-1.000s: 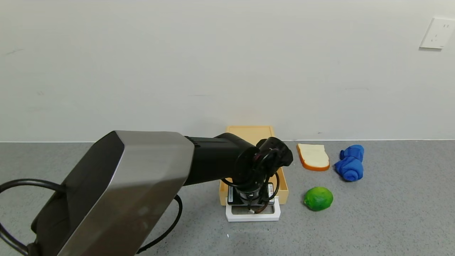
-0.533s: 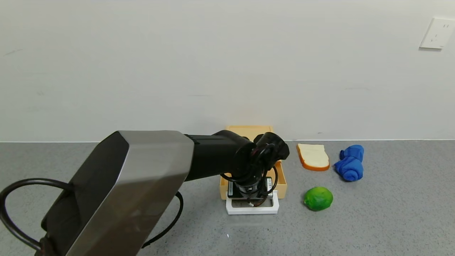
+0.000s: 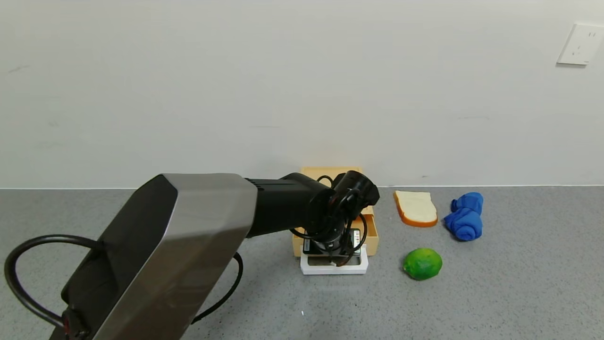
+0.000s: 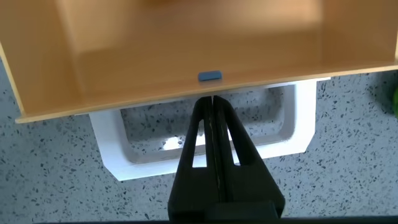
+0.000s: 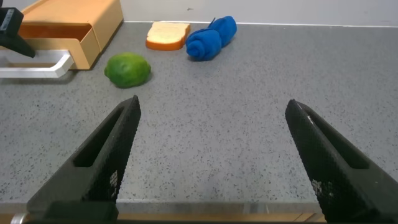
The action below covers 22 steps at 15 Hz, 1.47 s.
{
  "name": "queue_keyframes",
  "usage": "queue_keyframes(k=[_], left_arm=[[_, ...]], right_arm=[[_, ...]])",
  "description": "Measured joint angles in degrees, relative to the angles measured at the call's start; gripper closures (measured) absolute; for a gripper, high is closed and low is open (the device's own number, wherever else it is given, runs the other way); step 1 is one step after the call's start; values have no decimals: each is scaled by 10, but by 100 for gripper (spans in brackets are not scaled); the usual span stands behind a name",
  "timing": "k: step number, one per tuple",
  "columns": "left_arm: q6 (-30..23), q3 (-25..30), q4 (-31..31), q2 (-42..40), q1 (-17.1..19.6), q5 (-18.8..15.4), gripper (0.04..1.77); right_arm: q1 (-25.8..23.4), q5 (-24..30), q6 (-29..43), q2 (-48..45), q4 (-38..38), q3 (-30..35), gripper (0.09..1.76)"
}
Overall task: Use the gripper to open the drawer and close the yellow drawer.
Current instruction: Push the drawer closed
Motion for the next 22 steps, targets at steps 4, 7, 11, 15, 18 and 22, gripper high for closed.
queue_keyframes(k=[4,7,11,15,18,22], left_arm=[[18,0,-34,4,9,3,170],[28,0,-48,7,13,8,170],[45,0,-73,13,18,16,170],[63,-1,-102,19,27,18,170],[77,-1,-122,25,29,38,170],[87,-1,-140,28,33,39,170]], right_arm=[[0,0,0,0,0,0,14],[0,0,0,0,0,0,14],[0,0,0,0,0,0,14],[0,0,0,0,0,0,14],[0,0,0,0,0,0,14],[0,0,0,0,0,0,14]])
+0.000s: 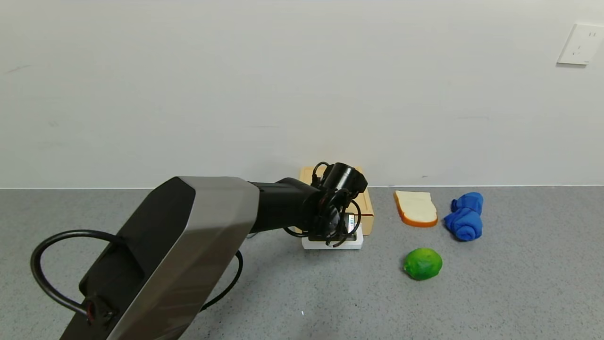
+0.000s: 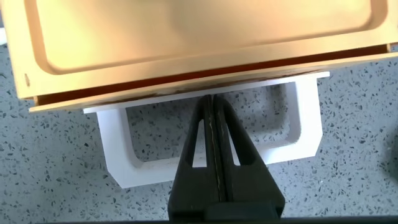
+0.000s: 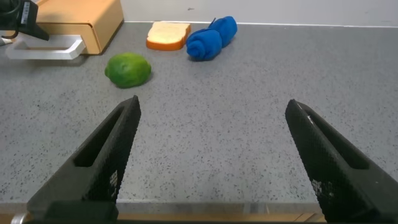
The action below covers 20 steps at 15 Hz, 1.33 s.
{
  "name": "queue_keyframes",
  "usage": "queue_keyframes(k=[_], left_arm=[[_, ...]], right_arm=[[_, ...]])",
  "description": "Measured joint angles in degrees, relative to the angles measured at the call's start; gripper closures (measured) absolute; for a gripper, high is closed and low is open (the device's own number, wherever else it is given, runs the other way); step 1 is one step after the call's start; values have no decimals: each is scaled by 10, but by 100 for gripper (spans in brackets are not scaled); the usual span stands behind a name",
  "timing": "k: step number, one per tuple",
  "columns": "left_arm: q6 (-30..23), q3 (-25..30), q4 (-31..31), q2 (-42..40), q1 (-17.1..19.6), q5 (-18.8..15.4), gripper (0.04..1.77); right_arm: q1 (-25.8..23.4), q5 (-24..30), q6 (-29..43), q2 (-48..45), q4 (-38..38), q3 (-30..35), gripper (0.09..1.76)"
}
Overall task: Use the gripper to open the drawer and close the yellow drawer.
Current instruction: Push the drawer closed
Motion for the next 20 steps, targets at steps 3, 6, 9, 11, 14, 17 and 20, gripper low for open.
queue_keyframes(k=[3,6,9,11,14,17,20], left_arm=[[6,0,-6,1,1,0,170],[16,0,-21,1,4,1,170],[16,2,-22,1,5,2,170],[17,2,-23,1,6,2,170],[19,2,-23,3,6,2,170],[22,1,-24,2,6,5,170],[25,2,-26,-2,7,16,170]], right_arm=[[0,0,0,0,0,0,14],[0,0,0,0,0,0,14],[0,0,0,0,0,0,14],[0,0,0,0,0,0,14],[0,0,0,0,0,0,14],[0,0,0,0,0,0,14],[0,0,0,0,0,0,14]])
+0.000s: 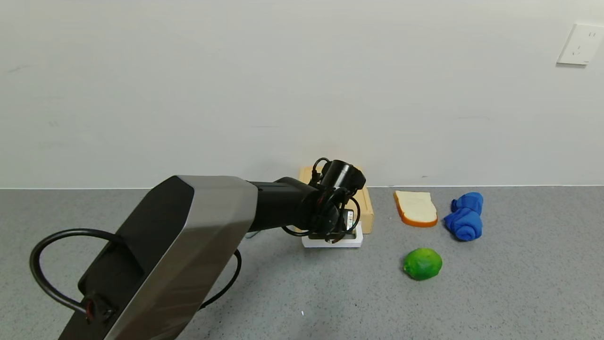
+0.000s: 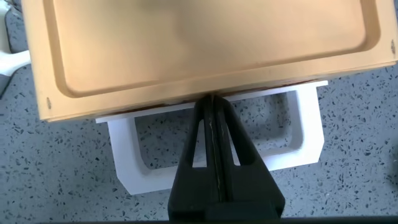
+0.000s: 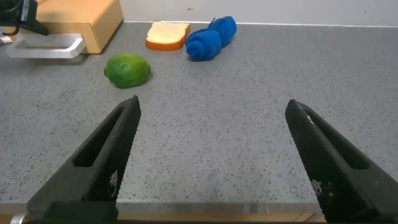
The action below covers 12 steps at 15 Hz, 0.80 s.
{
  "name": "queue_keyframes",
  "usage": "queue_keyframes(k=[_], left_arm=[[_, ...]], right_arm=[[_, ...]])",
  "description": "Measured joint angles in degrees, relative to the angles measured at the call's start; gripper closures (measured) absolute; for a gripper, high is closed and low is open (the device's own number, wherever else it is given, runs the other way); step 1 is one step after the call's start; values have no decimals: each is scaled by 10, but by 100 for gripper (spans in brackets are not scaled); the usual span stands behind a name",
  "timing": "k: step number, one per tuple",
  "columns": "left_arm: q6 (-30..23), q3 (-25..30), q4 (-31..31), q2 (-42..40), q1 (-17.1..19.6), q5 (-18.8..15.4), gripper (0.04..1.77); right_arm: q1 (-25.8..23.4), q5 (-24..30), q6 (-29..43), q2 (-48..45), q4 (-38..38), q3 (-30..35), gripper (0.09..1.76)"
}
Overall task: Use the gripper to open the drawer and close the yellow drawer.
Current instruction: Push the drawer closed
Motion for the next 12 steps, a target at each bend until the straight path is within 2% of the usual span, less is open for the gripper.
queue_keyframes(k=[3,9,12], left_arm=[[-3,4,21,-17,-4,2,170],[-6,2,150,-79,-21,0,170],[-3,9,198,-125,-21,-14,170]], right_arm=[[0,0,0,0,0,0,14],[0,0,0,0,0,0,14],[0,0,0,0,0,0,14]])
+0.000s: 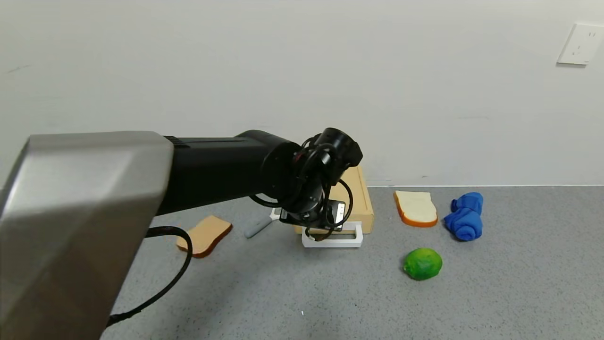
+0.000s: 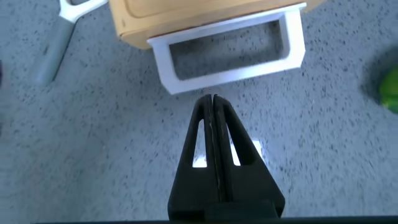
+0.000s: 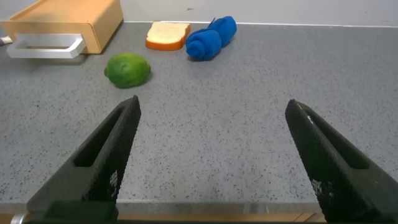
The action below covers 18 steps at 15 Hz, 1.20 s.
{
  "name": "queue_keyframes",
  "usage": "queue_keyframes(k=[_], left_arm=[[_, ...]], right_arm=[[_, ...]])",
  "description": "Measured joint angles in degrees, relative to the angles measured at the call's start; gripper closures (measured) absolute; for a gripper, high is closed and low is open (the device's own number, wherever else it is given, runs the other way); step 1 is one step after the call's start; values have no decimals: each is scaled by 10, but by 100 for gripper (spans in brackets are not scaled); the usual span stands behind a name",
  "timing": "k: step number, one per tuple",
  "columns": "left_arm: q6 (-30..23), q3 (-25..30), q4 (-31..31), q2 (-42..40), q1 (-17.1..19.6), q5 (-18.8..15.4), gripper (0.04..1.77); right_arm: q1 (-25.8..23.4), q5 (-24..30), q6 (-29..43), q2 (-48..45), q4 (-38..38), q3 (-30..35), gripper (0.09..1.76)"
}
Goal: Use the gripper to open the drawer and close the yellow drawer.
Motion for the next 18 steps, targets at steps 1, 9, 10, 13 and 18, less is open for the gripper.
queue_keyframes(k=[1,9,10,13,18], left_arm=[[3,5,7,-16,3,-14,170],[140,191,-94,-172,84,-202,170],[166,229,-119,-195,101,-234,170],[204,320,-200,-251,139,-284,170],[212,356,-215,-280,155,-286,140]], right_arm=[[0,0,0,0,0,0,14],[0,0,0,0,0,0,14],[0,0,0,0,0,0,14],[0,0,0,0,0,0,14],[0,0,0,0,0,0,14]])
